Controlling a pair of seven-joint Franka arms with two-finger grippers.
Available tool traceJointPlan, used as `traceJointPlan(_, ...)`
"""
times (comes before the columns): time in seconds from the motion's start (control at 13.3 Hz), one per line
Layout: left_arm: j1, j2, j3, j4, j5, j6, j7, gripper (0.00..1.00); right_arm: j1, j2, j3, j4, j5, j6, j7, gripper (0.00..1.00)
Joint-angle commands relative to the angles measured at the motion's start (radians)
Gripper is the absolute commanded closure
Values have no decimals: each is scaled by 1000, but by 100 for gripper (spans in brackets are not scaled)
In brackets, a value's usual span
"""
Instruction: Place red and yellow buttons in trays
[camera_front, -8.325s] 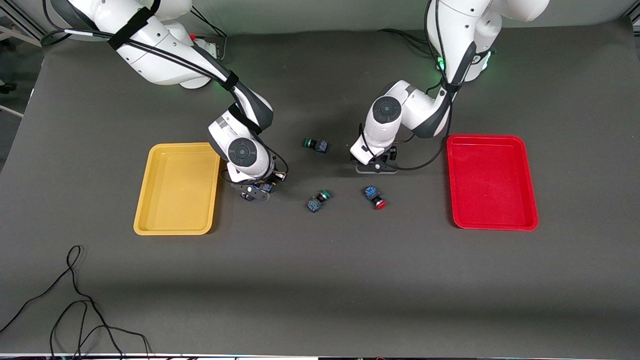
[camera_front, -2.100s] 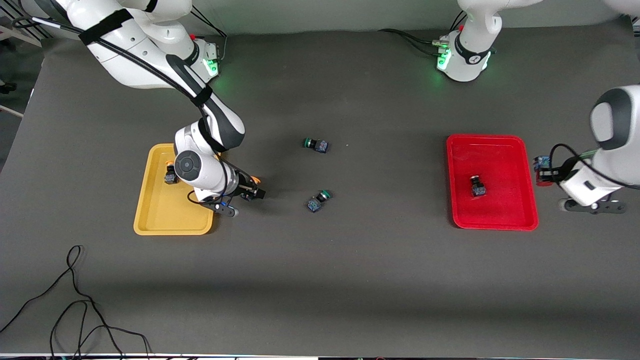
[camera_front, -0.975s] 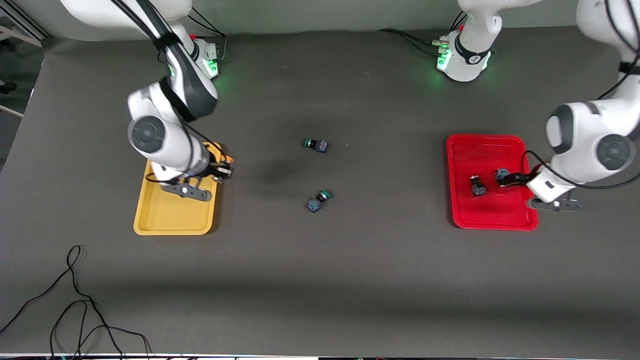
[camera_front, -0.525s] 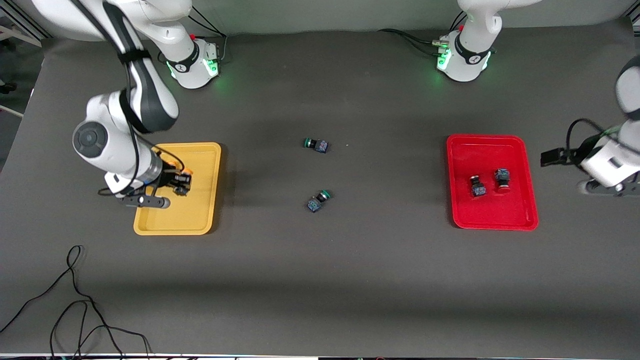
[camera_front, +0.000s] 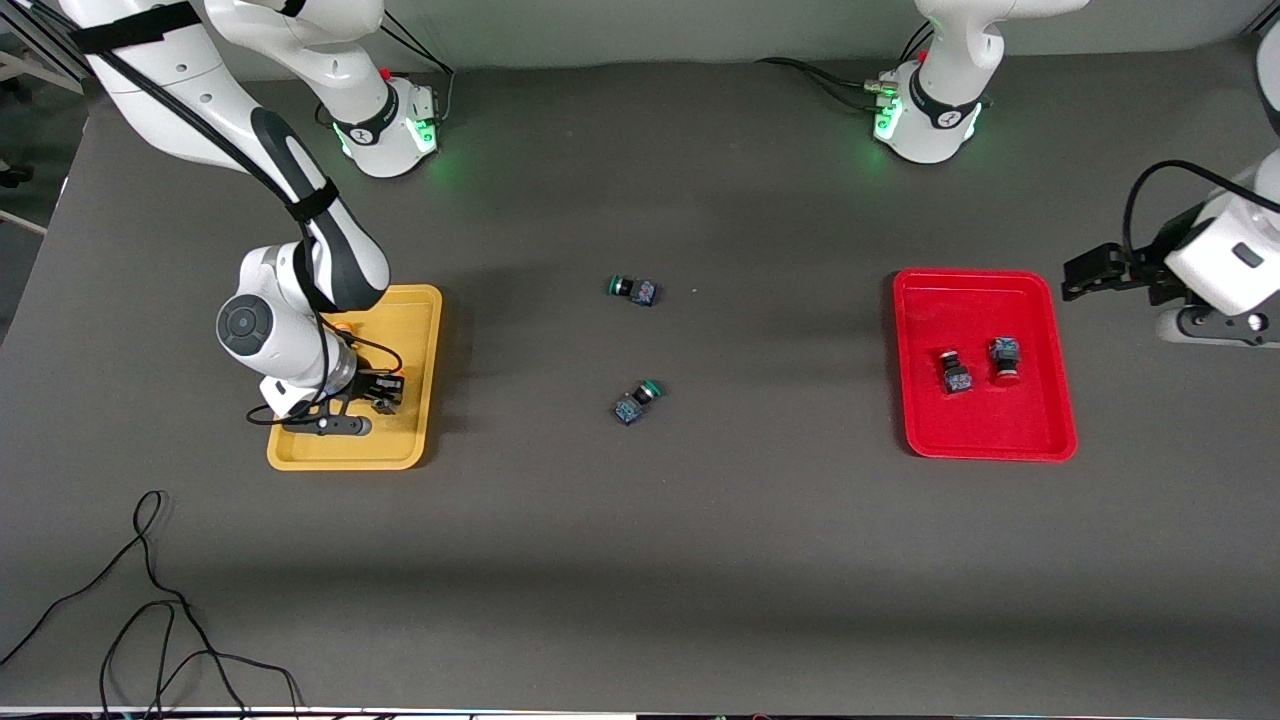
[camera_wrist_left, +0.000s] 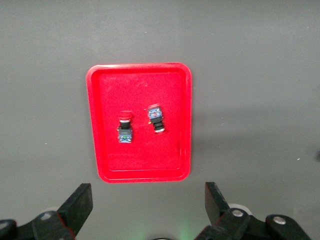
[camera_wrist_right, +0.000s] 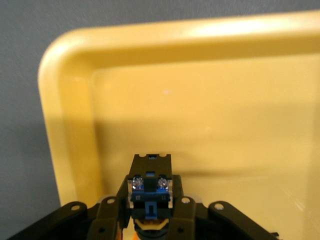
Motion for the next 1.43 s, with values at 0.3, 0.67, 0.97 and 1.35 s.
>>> traceJointPlan(0.3, -11, 7, 11, 34, -2, -39, -8, 0, -14, -337, -17, 112, 11, -447, -33, 0)
traceJointPlan(0.67, -13, -1, 10, 34, 11, -39, -6, 0, -14, -633, -97, 122, 13, -657, -178, 0)
traceJointPlan(0.97, -13, -2, 7, 33, 31, -47, 29, 0, -8, -624, -100, 256, 13, -796, -180, 0)
traceJointPlan(1.35, -15, -1, 7, 30, 34, -50, 35, 0, -5, -558, -99, 326, 13, -813, -157, 0)
